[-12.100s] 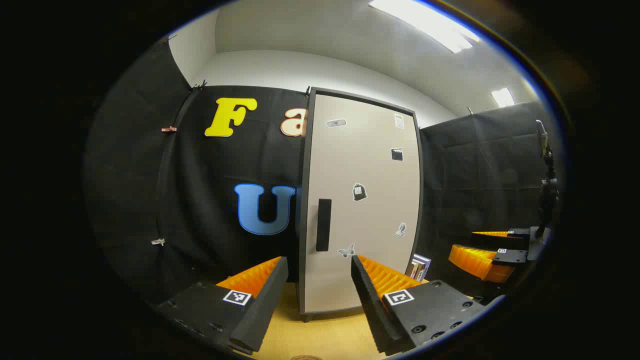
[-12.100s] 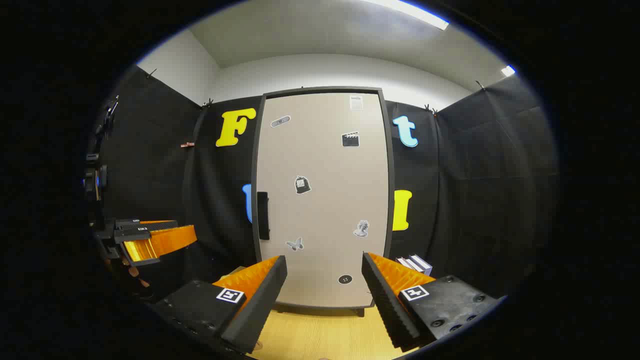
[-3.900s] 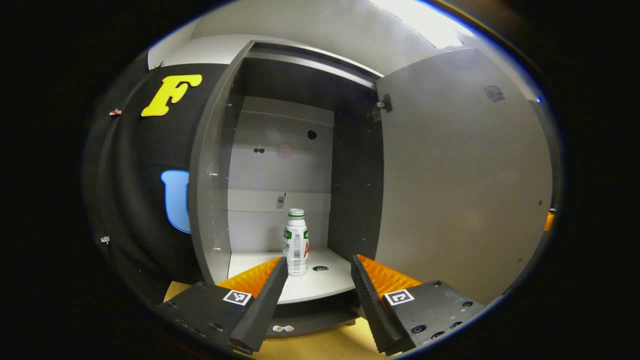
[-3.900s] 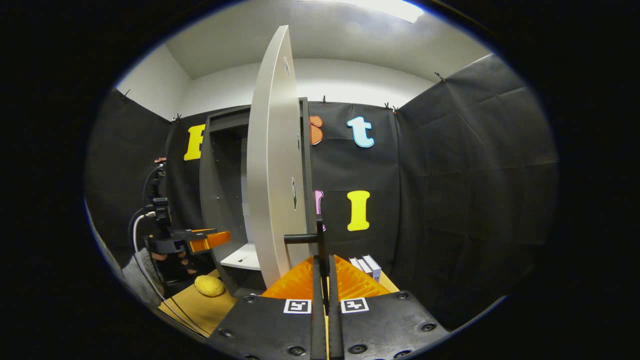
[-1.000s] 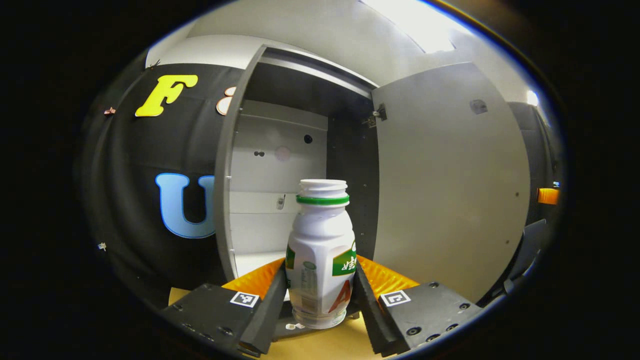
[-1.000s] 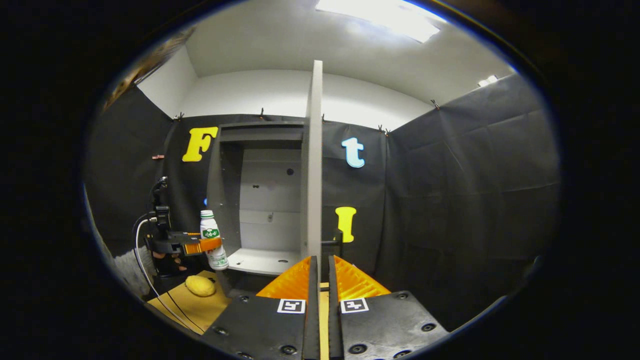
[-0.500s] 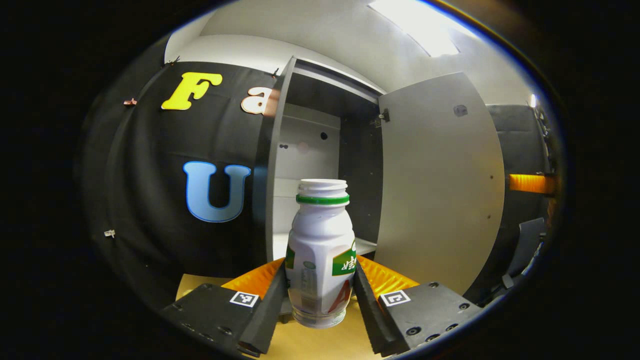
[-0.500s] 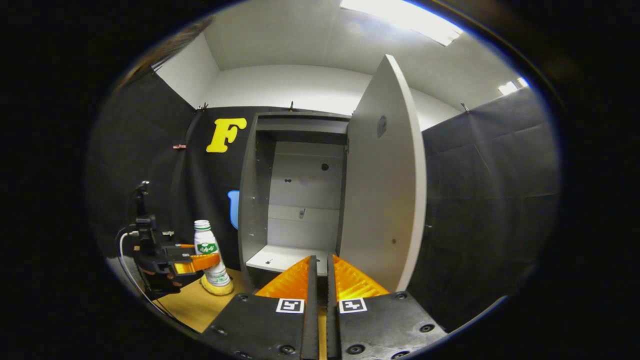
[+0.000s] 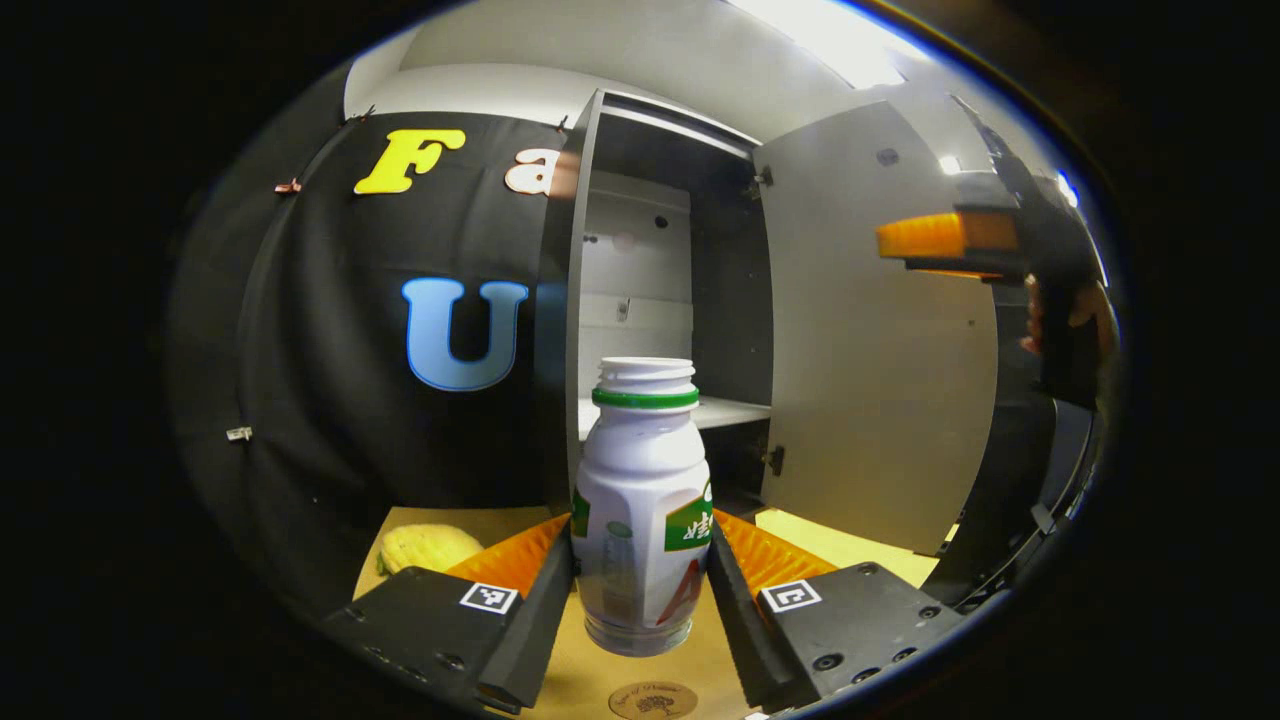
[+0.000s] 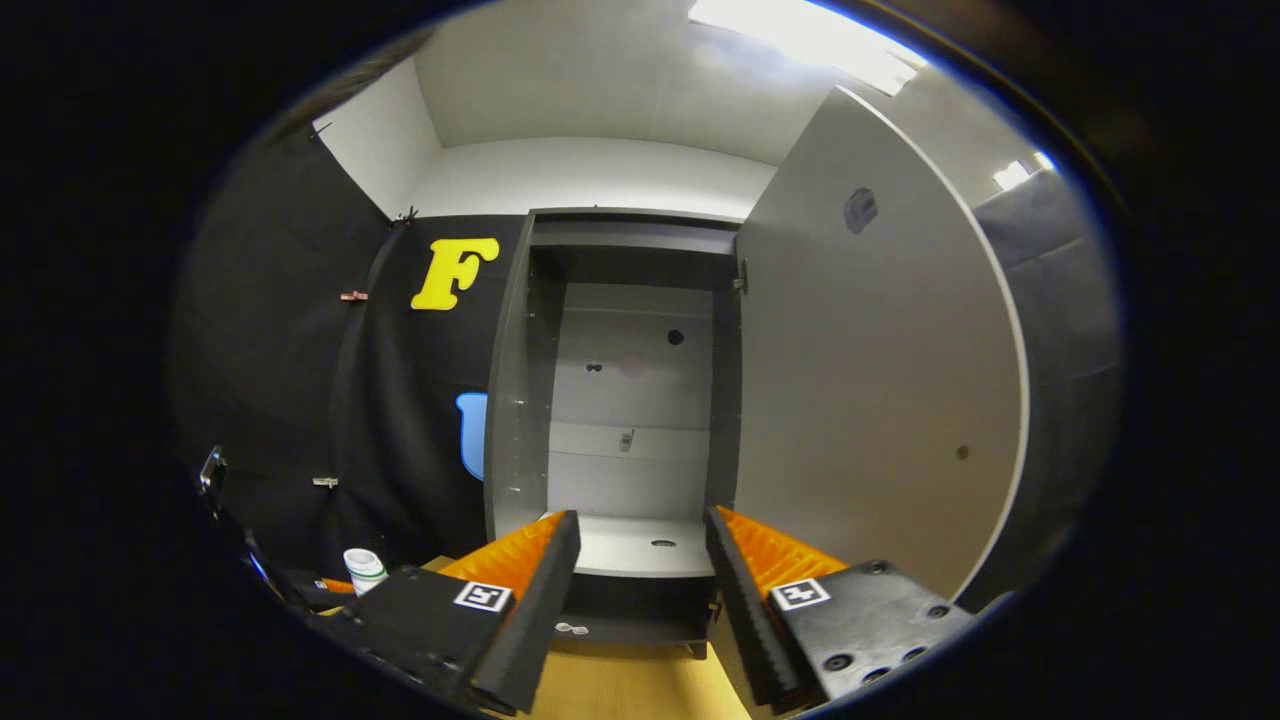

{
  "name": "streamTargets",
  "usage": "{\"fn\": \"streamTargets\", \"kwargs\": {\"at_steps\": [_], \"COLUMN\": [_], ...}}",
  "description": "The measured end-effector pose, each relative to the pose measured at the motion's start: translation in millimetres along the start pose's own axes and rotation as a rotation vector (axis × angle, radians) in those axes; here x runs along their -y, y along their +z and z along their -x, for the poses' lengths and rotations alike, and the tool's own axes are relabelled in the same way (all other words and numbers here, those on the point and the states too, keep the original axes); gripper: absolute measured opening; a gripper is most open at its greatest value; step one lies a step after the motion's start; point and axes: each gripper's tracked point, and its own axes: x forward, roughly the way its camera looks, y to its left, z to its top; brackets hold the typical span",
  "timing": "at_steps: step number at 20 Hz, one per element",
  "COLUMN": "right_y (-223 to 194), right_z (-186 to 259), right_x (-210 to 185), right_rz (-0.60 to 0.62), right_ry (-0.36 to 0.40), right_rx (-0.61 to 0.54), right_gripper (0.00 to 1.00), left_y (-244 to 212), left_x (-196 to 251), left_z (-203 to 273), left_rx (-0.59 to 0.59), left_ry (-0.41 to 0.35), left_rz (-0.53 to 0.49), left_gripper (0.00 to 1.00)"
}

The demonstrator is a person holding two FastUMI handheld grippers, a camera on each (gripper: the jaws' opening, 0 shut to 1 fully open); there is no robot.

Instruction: Open the cabinet door with the right hand, grasp the bottle in the cabinet with the left hand and place it on the coaster, then close the cabinet door with the right hand.

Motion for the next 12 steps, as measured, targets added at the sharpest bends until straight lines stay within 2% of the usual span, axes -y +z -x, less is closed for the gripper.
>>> {"fn": "streamTargets", "kwargs": {"at_steps": [1,2,9,12], "right_y": [-7,-16,-78,-101], "right_z": [-5,-12,-34,-40], "right_x": [-9,-16,-66,-79], "right_rz": [0.002,0.005,-0.038,-0.036], "right_ry": [0.012,0.025,0.114,0.143], "right_rx": [0.000,-0.003,-0.034,-0.059], "right_gripper": [0.94,0.96,0.98,0.98], "left_y": [-13,-27,-125,-146], "left_x": [1,1,4,0], "left_z": [1,2,19,10], "left_rx": [0.003,-0.004,-0.027,-0.039], "left_ry": [0.004,0.009,0.044,0.050], "left_rz": [0.000,-0.001,0.056,0.049], "left_gripper": [0.74,0.74,0.74,0.73]}}
